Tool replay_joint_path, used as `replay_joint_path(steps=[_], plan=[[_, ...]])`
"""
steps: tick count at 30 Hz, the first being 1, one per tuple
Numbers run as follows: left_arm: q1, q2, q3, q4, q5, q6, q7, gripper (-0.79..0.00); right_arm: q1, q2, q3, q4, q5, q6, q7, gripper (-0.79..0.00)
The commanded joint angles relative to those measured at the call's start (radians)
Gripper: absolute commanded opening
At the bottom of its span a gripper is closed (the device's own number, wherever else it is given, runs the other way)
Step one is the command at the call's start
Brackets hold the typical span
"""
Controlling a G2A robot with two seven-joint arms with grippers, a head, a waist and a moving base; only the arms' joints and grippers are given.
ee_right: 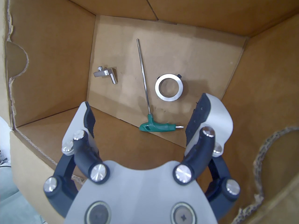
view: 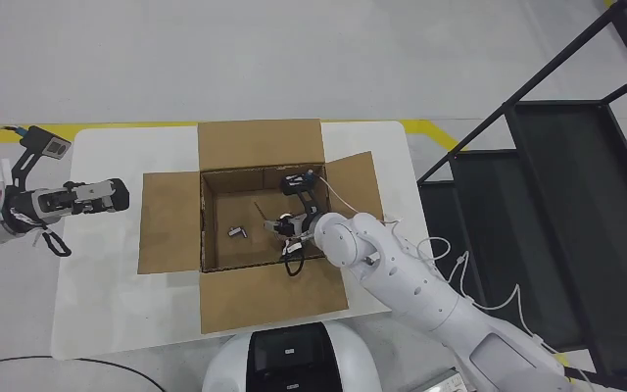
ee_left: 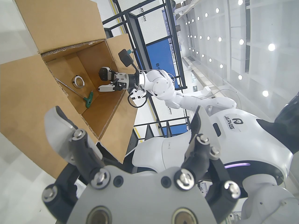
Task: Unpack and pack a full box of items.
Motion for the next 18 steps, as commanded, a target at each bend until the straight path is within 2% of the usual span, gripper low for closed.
replay_joint_path(steps=[1, 2, 3, 4, 10, 15, 18], plan=[[0.0, 0.0, 0.0, 0.0, 0.0, 0.0, 0.0, 0.0, 0.035, -0.006, -0.008, 0.035, -0.016, 0.002, 0.02, -0.332], [0.0, 0.0, 0.0, 0.0, 0.0, 0.0, 0.0, 0.0, 0.047, -0.011, -0.012, 0.048, -0.016, 0.009, 0.026, -0.369], [0.0, 0.0, 0.0, 0.0, 0.0, 0.0, 0.0, 0.0, 0.058, -0.015, -0.014, 0.061, -0.008, 0.012, 0.036, -0.366], [0.0, 0.0, 0.0, 0.0, 0.0, 0.0, 0.0, 0.0, 0.072, -0.019, -0.021, 0.081, -0.018, 0.015, 0.047, -0.419], [0.0, 0.0, 0.0, 0.0, 0.0, 0.0, 0.0, 0.0, 0.131, -0.051, -0.082, 0.177, -0.025, 0.0, 0.085, -0.573], [0.0, 0.0, 0.0, 0.0, 0.0, 0.0, 0.0, 0.0, 0.159, -0.082, -0.115, 0.254, -0.012, 0.024, 0.057, -0.56], [0.0, 0.0, 0.0, 0.0, 0.0, 0.0, 0.0, 0.0, 0.166, -0.097, -0.129, 0.292, -0.012, 0.054, 0.05, -0.489]])
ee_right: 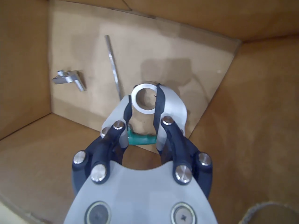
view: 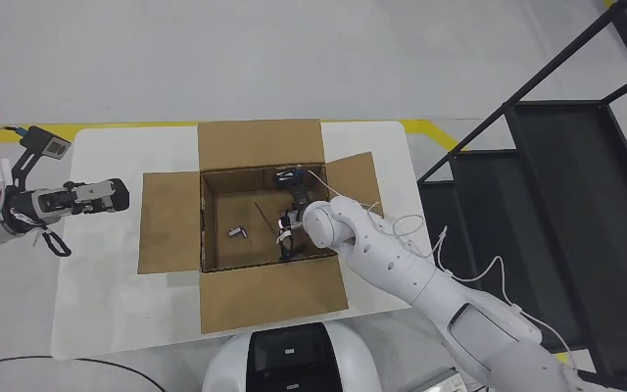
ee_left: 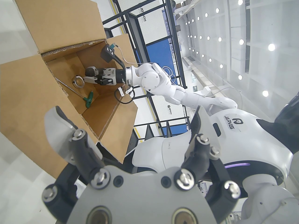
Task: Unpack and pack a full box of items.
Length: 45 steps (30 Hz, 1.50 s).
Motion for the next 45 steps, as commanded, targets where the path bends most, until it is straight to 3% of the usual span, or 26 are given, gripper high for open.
replay_joint_path(steps=[1, 8, 13, 22, 25, 27, 33, 39, 45], plan=[[0.0, 0.0, 0.0, 0.0, 0.0, 0.0, 0.0, 0.0, 0.003, -0.008, -0.012, 0.025, -0.009, 0.014, -0.001, -0.496], [0.0, 0.0, 0.0, 0.0, 0.0, 0.0, 0.0, 0.0, 0.013, -0.035, -0.02, 0.079, 0.003, 0.041, -0.026, -0.434], [0.0, 0.0, 0.0, 0.0, 0.0, 0.0, 0.0, 0.0, 0.02, -0.049, -0.019, 0.107, 0.005, 0.051, -0.027, -0.474], [0.0, 0.0, 0.0, 0.0, 0.0, 0.0, 0.0, 0.0, 0.024, -0.069, -0.018, 0.155, 0.005, 0.043, -0.021, -0.477], [0.0, 0.0, 0.0, 0.0, 0.0, 0.0, 0.0, 0.0, 0.026, -0.076, -0.018, 0.166, 0.004, 0.043, -0.018, -0.548], [0.0, 0.0, 0.0, 0.0, 0.0, 0.0, 0.0, 0.0, 0.028, -0.081, -0.018, 0.173, 0.005, 0.04, -0.017, -0.785], [0.0, 0.0, 0.0, 0.0, 0.0, 0.0, 0.0, 0.0, 0.027, -0.091, -0.009, 0.173, 0.008, 0.034, -0.021, -0.785], [0.0, 0.0, 0.0, 0.0, 0.0, 0.0, 0.0, 0.0, -0.021, -0.077, 0.026, 0.048, -0.019, 0.04, -0.017, -0.785], [0.0, 0.0, 0.0, 0.0, 0.0, 0.0, 0.0, 0.0, -0.15, -0.014, 0.108, -0.238, -0.158, -0.035, 0.032, -0.785]])
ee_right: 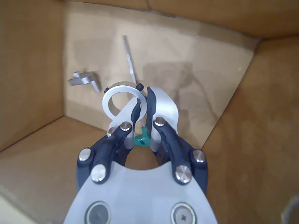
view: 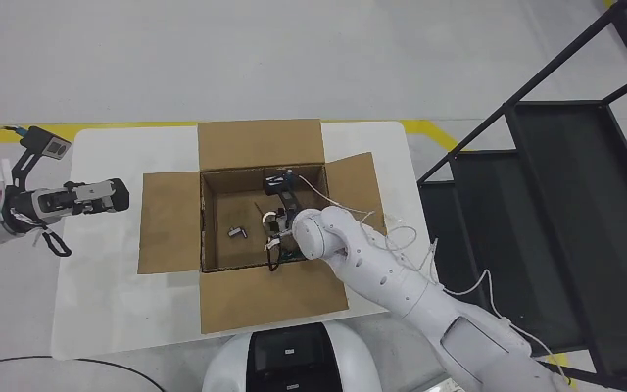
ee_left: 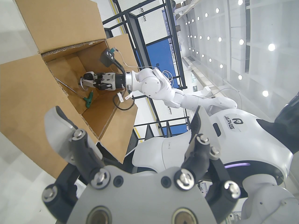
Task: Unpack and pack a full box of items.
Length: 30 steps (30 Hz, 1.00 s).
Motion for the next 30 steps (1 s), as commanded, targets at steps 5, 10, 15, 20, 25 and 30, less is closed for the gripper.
replay_joint_path(steps=[5, 10, 15, 20, 25, 30], plan=[[0.0, 0.0, 0.0, 0.0, 0.0, 0.0, 0.0, 0.0, -0.176, 0.062, 0.144, -0.319, -0.049, -0.137, 0.015, -0.785], [0.0, 0.0, 0.0, 0.0, 0.0, 0.0, 0.0, 0.0, -0.292, 0.089, 0.255, -0.456, 0.036, -0.278, -0.049, -0.785], [0.0, 0.0, 0.0, 0.0, 0.0, 0.0, 0.0, 0.0, -0.331, 0.096, 0.29, -0.447, 0.108, -0.407, -0.111, -0.785], [0.0, 0.0, 0.0, 0.0, 0.0, 0.0, 0.0, 0.0, -0.331, 0.096, 0.29, -0.447, 0.108, -0.407, -0.111, -0.785], [0.0, 0.0, 0.0, 0.0, 0.0, 0.0, 0.0, 0.0, -0.331, 0.096, 0.29, -0.447, 0.108, -0.407, -0.111, -0.785], [0.0, 0.0, 0.0, 0.0, 0.0, 0.0, 0.0, 0.0, -0.331, 0.096, 0.29, -0.447, 0.108, -0.407, -0.111, -0.785]])
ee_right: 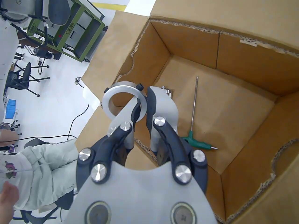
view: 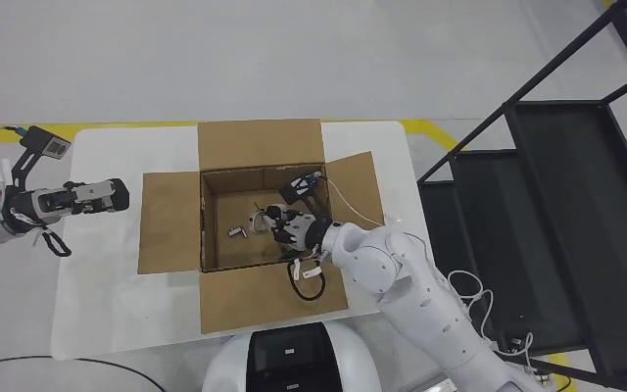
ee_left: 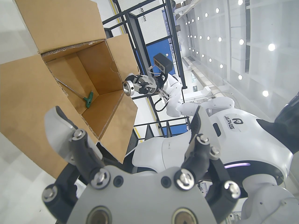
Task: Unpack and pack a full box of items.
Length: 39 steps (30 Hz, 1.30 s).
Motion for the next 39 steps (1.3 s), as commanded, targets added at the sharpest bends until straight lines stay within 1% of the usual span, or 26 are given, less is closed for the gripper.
replay_joint_path(steps=[1, 11, 13, 16, 19, 21, 26, 28, 30, 31, 33, 34, 36, 39], plan=[[0.0, 0.0, 0.0, 0.0, 0.0, 0.0, 0.0, 0.0, 0.0, 0.0, 0.0, 0.0, 0.0, 0.0, 0.0, -0.785], [0.0, 0.0, 0.0, 0.0, 0.0, 0.0, 0.0, 0.0, 0.0, 0.0, 0.0, 0.0, 0.0, 0.0, 0.0, -0.785], [0.0, 0.0, 0.0, 0.0, 0.0, 0.0, 0.0, 0.0, -0.019, 0.005, 0.01, -0.024, -0.025, -0.02, -0.003, -0.785], [0.0, 0.0, 0.0, 0.0, 0.0, 0.0, 0.0, 0.0, -0.089, 0.023, 0.088, -0.114, -0.027, -0.037, 0.005, -0.785], [0.0, 0.0, 0.0, 0.0, 0.0, 0.0, 0.0, 0.0, -0.195, 0.042, 0.226, -0.215, 0.002, -0.029, -0.004, -0.785], [0.0, 0.0, 0.0, 0.0, 0.0, 0.0, 0.0, 0.0, -0.276, 0.054, 0.332, -0.265, 0.04, -0.044, -0.019, -0.785], [0.0, 0.0, 0.0, 0.0, 0.0, 0.0, 0.0, 0.0, -0.439, 0.07, 0.612, -0.266, 0.193, -0.069, -0.095, -0.785], [0.0, 0.0, 0.0, 0.0, 0.0, 0.0, 0.0, 0.0, -0.488, 0.073, 0.703, -0.25, 0.191, -0.034, -0.141, -0.785], [0.0, 0.0, 0.0, 0.0, 0.0, 0.0, 0.0, 0.0, -0.521, 0.072, 0.748, -0.231, 0.241, -0.027, -0.165, -0.785], [0.0, 0.0, 0.0, 0.0, 0.0, 0.0, 0.0, 0.0, -0.532, 0.073, 0.777, -0.21, 0.238, -0.011, -0.176, -0.785], [0.0, 0.0, 0.0, 0.0, 0.0, 0.0, 0.0, 0.0, -0.54, 0.074, 0.801, -0.181, 0.252, 0.012, -0.177, -0.785], [0.0, 0.0, 0.0, 0.0, 0.0, 0.0, 0.0, 0.0, -0.54, 0.074, 0.809, -0.155, 0.244, 0.039, -0.171, -0.785], [0.0, 0.0, 0.0, 0.0, 0.0, 0.0, 0.0, 0.0, -0.518, 0.077, 0.795, -0.116, 0.2, 0.087, -0.137, -0.785], [0.0, 0.0, 0.0, 0.0, 0.0, 0.0, 0.0, 0.0, -0.466, 0.082, 0.726, -0.048, 0.092, 0.154, -0.066, -0.785]])
